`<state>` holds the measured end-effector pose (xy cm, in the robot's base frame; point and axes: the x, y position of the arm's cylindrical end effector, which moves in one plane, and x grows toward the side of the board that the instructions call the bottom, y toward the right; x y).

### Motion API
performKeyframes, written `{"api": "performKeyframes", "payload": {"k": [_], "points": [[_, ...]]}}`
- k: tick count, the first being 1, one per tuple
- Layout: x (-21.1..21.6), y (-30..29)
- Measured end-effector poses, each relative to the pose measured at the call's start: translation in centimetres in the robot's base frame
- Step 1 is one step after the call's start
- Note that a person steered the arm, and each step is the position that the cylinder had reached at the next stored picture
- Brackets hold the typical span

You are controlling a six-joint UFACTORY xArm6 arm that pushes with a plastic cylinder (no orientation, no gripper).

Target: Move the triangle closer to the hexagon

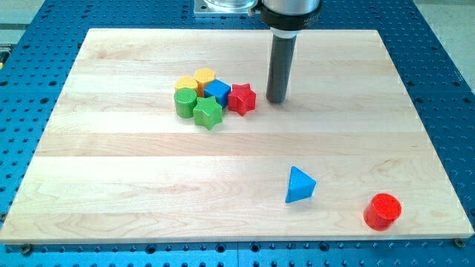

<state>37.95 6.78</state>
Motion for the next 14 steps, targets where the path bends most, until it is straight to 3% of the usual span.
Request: {"api": "performKeyframes", "payload": {"k": [4,5,6,7,8,9,10,11,13,14], "points": [[1.0,-4.8],[1.9,0.8],[5.2,9.2],[11.1,14.3],[13.0,16.9],[16.3,23.2],[22.4,21.9],[23.7,19.3],[23.7,5.7],[23.7,4.4]]}}
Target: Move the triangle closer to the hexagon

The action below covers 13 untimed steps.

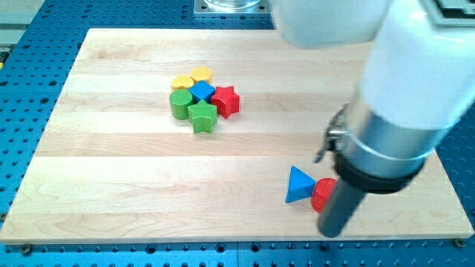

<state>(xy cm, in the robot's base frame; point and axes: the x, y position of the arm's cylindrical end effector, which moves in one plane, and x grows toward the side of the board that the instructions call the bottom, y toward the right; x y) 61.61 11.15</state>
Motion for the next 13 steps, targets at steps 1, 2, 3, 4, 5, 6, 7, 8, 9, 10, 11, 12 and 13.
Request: {"api": "performKeyframes", "payload": {"k": [1,2,3,4,5,6,7,8,9,10,11,12,13], "points": [[-1.4,1.0],[-4.6,-1.8],[-7.9,-2.7],[-5.8,-3.5],[-3.4,-5.3],[-5.9,-6.9],[-9.0,-6.9],[-10.7,-5.5],[-12.9,-5.4],[-15.5,-7.2],[-13.9,-8.0],[-17.3,-8.2],[-21.6,-8.4]]}}
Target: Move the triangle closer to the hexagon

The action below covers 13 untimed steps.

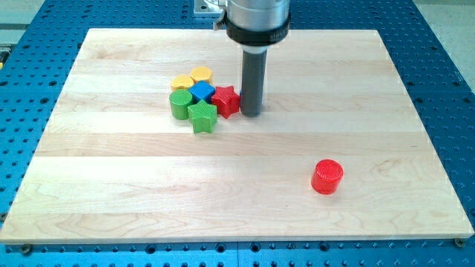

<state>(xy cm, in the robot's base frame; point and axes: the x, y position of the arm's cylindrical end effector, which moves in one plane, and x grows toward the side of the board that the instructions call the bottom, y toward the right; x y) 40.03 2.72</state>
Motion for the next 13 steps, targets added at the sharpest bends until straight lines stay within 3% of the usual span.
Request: {"api": "performKeyframes", "payload": {"k": [3,6,9,13], "points": [[-3.6,2.0],[-10.1,-2.7],[-12.7,-13.1],[-9.9,-4.9]]}}
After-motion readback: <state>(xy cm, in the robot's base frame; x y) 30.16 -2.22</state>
